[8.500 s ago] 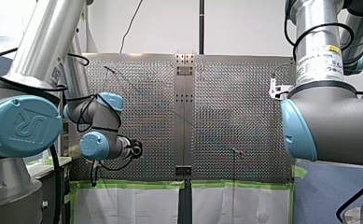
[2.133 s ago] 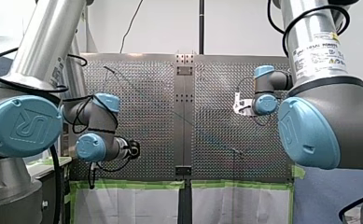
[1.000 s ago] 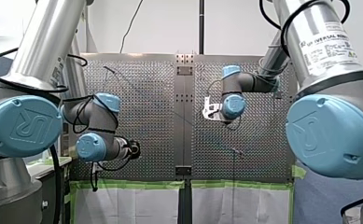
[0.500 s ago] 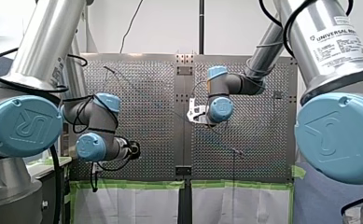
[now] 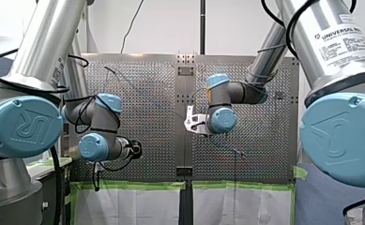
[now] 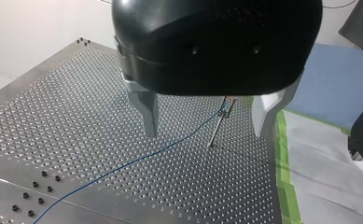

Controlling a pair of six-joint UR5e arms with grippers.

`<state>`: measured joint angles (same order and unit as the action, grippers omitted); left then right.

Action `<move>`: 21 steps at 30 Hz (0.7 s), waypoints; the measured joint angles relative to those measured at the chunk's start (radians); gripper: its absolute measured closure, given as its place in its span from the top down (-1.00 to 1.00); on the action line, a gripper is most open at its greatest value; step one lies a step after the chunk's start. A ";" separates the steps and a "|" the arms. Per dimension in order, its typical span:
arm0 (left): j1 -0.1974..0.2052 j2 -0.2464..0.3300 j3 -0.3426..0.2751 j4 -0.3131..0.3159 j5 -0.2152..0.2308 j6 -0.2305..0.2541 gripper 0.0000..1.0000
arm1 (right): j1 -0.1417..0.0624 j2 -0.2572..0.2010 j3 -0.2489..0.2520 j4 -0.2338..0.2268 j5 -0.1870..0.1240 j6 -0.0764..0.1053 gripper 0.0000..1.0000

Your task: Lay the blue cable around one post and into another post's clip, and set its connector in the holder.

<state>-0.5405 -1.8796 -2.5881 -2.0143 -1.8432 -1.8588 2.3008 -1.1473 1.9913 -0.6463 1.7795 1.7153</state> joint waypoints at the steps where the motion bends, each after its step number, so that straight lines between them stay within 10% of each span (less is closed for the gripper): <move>1: 0.000 0.000 0.001 0.000 -0.001 -0.001 1.00 | -0.007 0.001 0.007 -0.008 -0.008 -0.003 1.00; 15: 0.000 0.000 0.010 -0.016 -0.037 -0.011 1.00 | -0.120 0.005 0.104 -0.124 -0.124 -0.039 1.00; 21: -0.004 0.000 0.042 -0.017 -0.008 -0.049 1.00 | -0.118 0.007 0.115 -0.161 -0.172 -0.053 1.00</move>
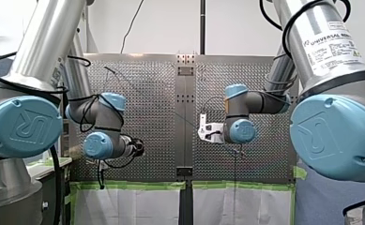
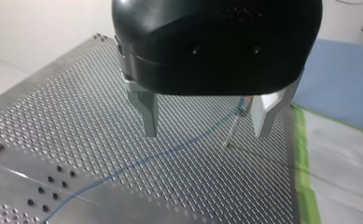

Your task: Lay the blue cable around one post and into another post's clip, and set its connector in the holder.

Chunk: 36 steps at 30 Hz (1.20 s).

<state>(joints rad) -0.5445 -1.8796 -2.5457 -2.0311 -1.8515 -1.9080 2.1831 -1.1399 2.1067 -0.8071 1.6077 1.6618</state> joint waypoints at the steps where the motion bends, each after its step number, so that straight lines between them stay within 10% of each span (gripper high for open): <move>1: -0.001 0.000 0.007 0.000 0.006 -0.005 1.00 | 0.003 0.001 0.001 -0.002 -0.007 -0.001 1.00; 13: -0.006 0.000 0.041 -0.008 -0.027 -0.029 1.00 | 0.055 0.008 0.002 -0.016 -0.070 -0.013 1.00; 36: -0.008 0.000 0.041 -0.082 -0.074 -0.043 1.00 | 0.083 0.019 0.002 -0.033 0.046 -0.012 1.00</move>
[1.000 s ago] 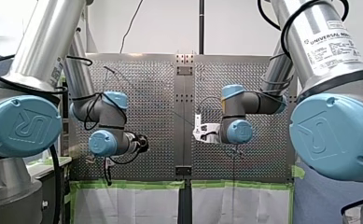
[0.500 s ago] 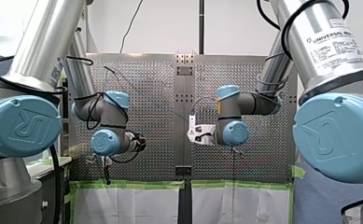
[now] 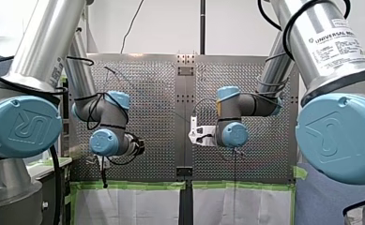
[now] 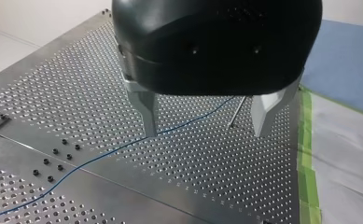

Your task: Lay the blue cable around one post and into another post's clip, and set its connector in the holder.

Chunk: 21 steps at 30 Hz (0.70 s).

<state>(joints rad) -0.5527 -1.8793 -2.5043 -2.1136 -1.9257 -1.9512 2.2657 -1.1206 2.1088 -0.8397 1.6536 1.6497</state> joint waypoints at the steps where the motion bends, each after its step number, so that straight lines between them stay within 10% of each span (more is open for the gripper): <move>1: 0.000 0.000 0.000 -0.002 -0.001 0.002 1.00 | 0.001 0.001 0.000 -0.004 0.001 -0.001 1.00; 21: 0.000 0.032 0.011 -0.013 0.000 0.006 1.00 | 0.024 0.025 -0.009 -0.007 -0.005 -0.005 1.00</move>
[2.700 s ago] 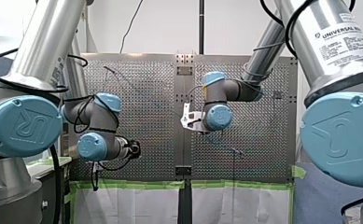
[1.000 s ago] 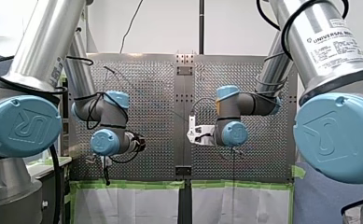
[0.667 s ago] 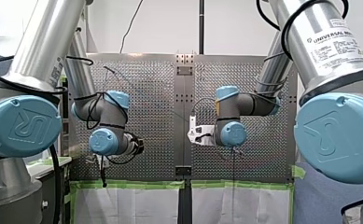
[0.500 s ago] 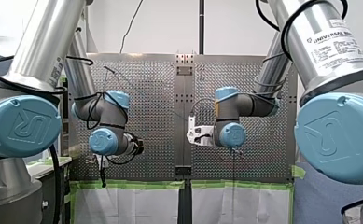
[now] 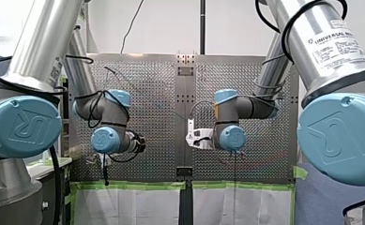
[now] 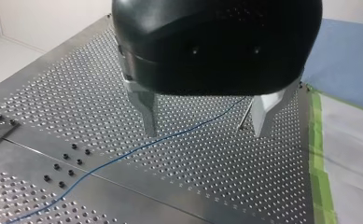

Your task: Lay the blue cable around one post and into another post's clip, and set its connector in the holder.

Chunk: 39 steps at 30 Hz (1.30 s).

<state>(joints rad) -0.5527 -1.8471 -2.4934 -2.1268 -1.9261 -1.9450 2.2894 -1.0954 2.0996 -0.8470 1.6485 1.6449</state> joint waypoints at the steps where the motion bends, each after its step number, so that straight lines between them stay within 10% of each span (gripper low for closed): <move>1: 0.000 0.007 0.000 -0.006 0.000 0.000 1.00 | 0.001 0.000 -0.002 0.002 0.000 0.000 1.00; 14: 0.006 0.108 -0.006 -0.070 -0.001 0.002 1.00 | 0.009 0.001 -0.008 0.000 -0.005 0.000 1.00; 39: 0.006 0.114 -0.007 -0.068 -0.001 0.002 1.00 | 0.009 0.001 -0.008 -0.001 -0.005 0.000 1.00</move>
<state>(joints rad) -0.5465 -1.7335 -2.5000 -2.1953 -1.9273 -1.9435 2.2987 -1.0947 2.0917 -0.8485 1.6430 1.6447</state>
